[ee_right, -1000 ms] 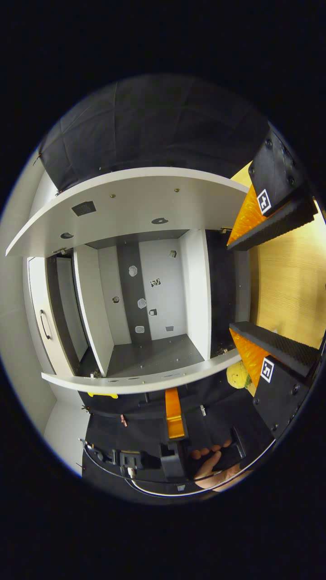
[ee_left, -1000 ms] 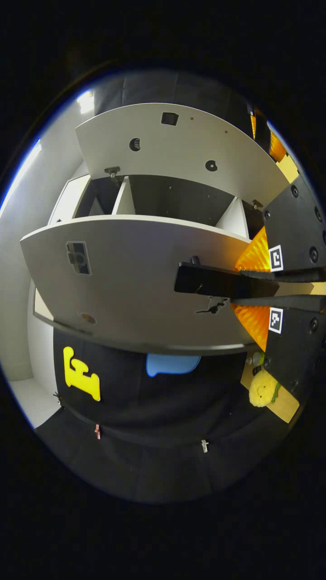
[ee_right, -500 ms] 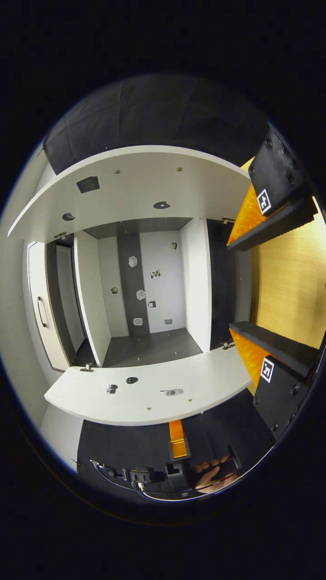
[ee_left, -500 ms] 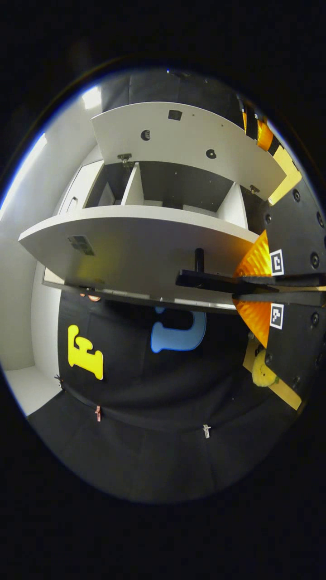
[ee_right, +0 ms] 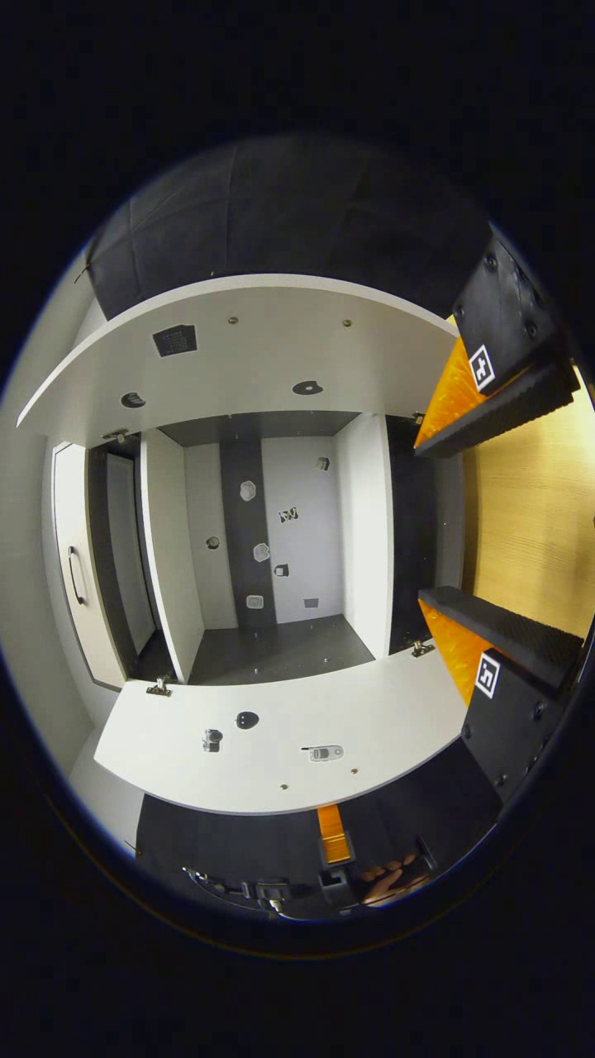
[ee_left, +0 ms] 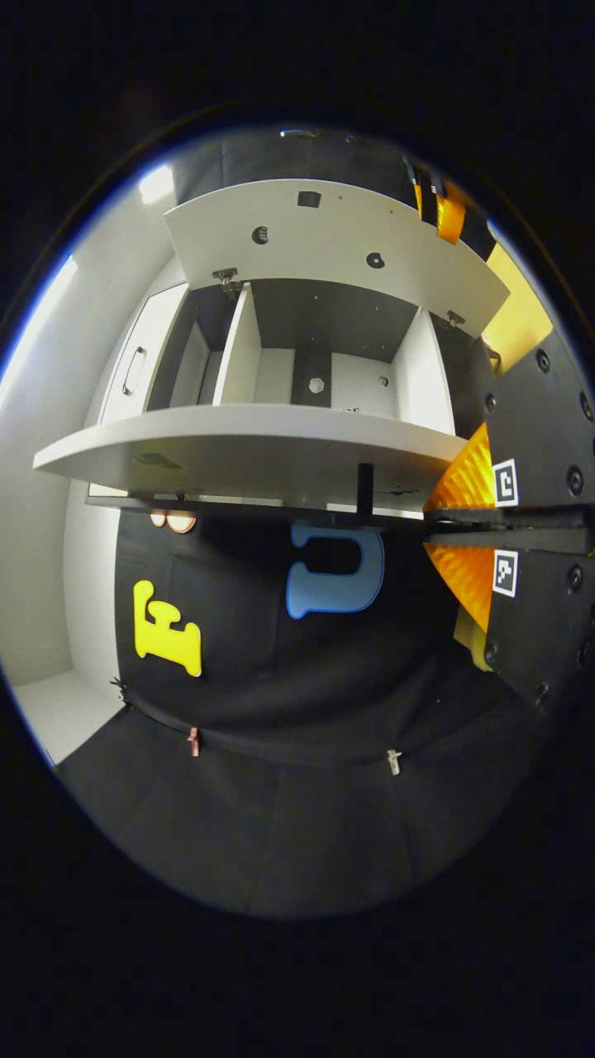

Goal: Open the right door of the double-door shoe cabinet with the right hand, and open the left door with the left hand.

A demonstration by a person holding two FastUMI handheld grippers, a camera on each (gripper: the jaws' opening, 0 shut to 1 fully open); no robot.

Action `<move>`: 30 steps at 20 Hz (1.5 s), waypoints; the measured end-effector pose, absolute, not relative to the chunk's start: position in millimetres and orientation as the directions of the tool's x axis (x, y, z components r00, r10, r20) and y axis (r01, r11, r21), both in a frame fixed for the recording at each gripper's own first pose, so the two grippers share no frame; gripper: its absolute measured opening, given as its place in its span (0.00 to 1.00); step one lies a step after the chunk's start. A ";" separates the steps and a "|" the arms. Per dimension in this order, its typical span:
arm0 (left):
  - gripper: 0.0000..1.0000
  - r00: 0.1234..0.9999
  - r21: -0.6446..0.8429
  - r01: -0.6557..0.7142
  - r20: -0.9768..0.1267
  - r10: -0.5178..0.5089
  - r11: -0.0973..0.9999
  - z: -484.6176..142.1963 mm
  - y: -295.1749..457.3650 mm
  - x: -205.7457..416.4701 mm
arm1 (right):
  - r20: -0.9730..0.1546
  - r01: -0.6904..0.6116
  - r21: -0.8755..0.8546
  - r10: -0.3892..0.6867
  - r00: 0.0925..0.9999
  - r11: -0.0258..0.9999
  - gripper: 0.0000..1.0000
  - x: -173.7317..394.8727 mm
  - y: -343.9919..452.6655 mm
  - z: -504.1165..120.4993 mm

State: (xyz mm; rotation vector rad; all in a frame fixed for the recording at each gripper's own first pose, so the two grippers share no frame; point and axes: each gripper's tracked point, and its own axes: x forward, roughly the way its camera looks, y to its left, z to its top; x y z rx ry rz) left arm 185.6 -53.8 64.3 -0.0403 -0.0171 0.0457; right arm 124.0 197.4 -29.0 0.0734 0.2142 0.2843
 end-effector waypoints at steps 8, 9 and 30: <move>0.05 0.995 -0.148 -0.041 0.080 0.054 0.988 92.3 -105.2 141.0 | -0.162 -0.294 0.105 0.307 0.938 0.950 0.98 132.1 168.7 -4.2; 0.05 0.995 -0.154 -0.025 0.092 0.039 0.988 94.8 -121.6 138.6 | -0.159 -0.288 0.096 0.300 0.941 0.953 0.98 131.9 161.3 -2.8; 0.95 0.988 -0.111 -0.152 0.022 0.156 0.982 65.4 -220.2 87.8 | -0.104 -0.436 0.060 0.440 0.892 0.898 0.99 93.9 142.5 14.4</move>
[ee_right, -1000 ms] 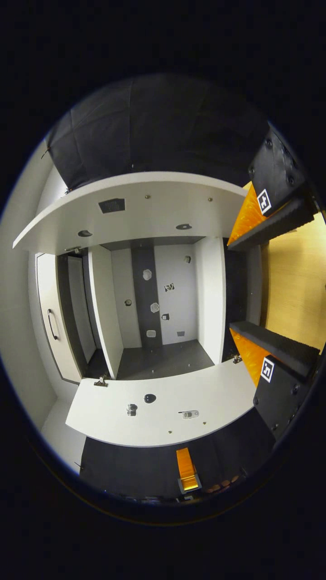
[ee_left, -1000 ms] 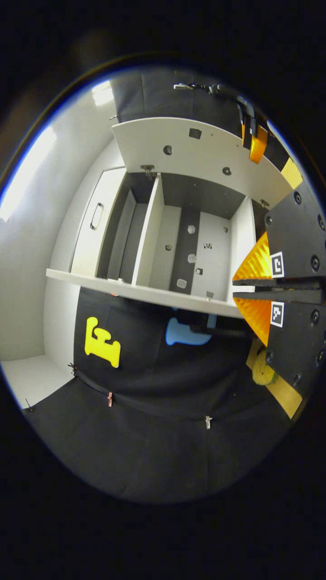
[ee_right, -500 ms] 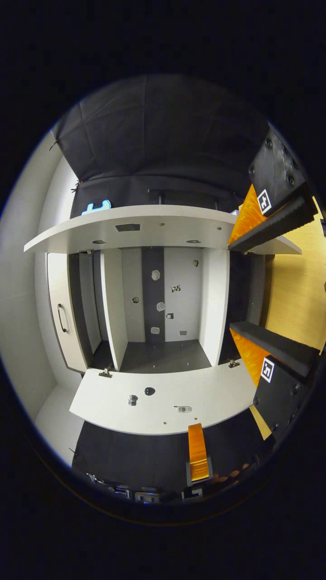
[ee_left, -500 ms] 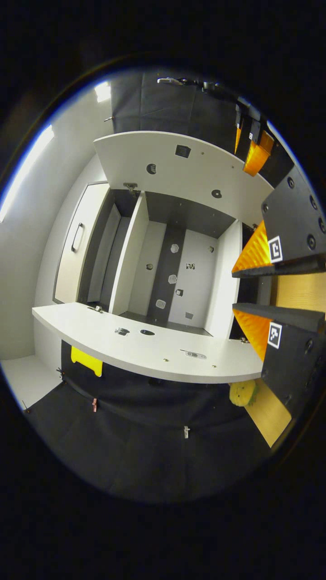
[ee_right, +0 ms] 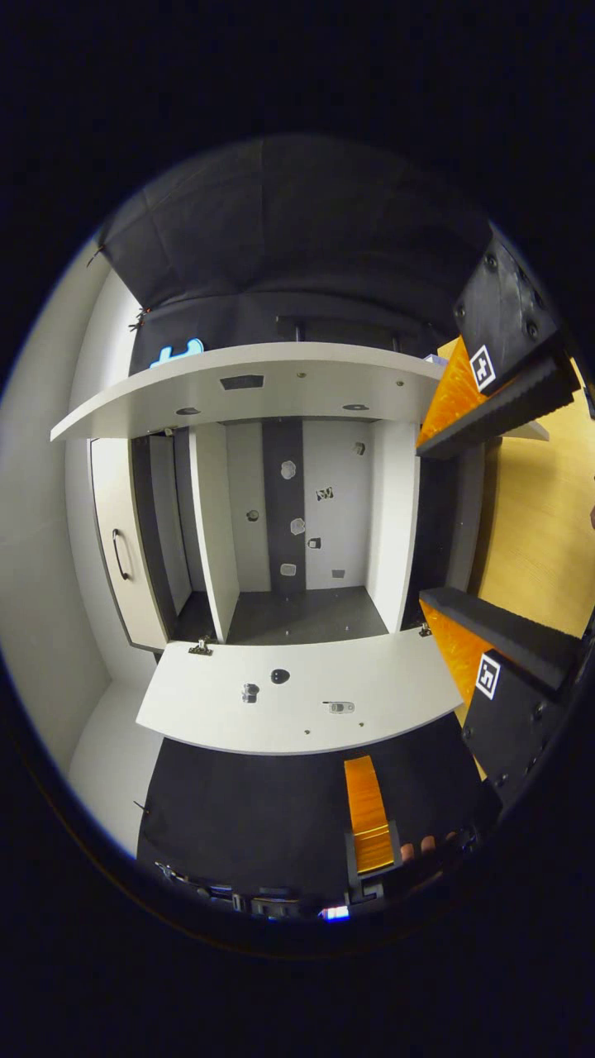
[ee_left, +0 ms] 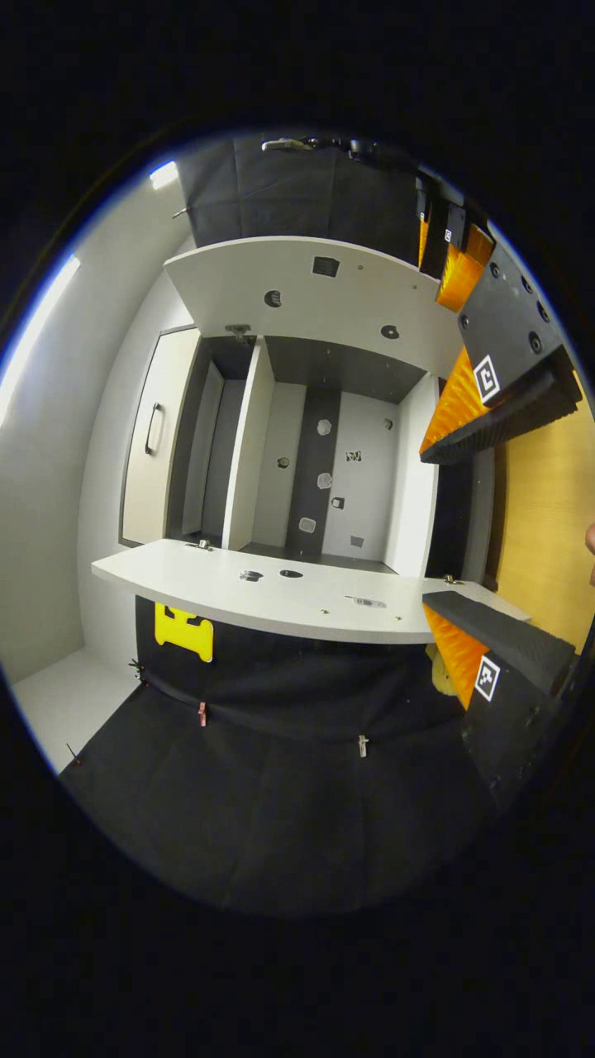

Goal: Open the right door of the double-door shoe cabinet with the right hand, and open the left door with the left hand.

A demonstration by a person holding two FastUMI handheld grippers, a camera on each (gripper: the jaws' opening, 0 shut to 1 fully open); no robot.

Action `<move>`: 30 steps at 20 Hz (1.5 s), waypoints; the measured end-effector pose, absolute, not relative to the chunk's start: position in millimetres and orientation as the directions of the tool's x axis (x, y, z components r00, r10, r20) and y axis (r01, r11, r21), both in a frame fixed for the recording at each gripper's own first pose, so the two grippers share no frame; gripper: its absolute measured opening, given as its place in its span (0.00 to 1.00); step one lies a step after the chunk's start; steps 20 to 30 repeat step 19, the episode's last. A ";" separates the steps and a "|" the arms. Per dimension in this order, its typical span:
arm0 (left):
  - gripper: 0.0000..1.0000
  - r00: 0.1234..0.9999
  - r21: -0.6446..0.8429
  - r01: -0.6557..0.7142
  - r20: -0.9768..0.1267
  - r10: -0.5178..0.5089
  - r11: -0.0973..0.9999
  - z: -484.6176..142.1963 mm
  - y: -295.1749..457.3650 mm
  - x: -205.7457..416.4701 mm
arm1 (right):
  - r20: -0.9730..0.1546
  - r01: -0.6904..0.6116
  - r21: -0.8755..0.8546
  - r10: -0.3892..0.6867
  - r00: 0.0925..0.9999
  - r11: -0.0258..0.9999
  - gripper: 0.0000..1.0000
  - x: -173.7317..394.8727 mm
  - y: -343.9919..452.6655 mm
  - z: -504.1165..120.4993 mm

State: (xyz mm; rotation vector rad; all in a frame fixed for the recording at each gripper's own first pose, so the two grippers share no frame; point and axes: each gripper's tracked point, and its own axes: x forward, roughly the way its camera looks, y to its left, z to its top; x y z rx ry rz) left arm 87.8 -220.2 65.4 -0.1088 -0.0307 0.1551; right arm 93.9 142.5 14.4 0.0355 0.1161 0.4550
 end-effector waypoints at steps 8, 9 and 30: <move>0.95 0.988 -0.099 -0.154 0.006 0.155 0.983 58.9 -199.8 65.3 | -0.112 -0.378 0.076 0.385 0.916 0.923 0.99 84.1 142.0 7.9; 0.95 0.988 -0.095 -0.152 0.008 0.154 0.984 60.1 -199.6 63.4 | -0.108 -0.378 0.076 0.384 0.917 0.923 0.99 83.6 142.4 9.7; 0.95 0.987 0.035 -0.159 0.010 0.159 0.987 57.8 -196.1 57.8 | -0.085 -0.380 0.059 0.384 0.919 0.923 0.98 77.4 155.2 15.2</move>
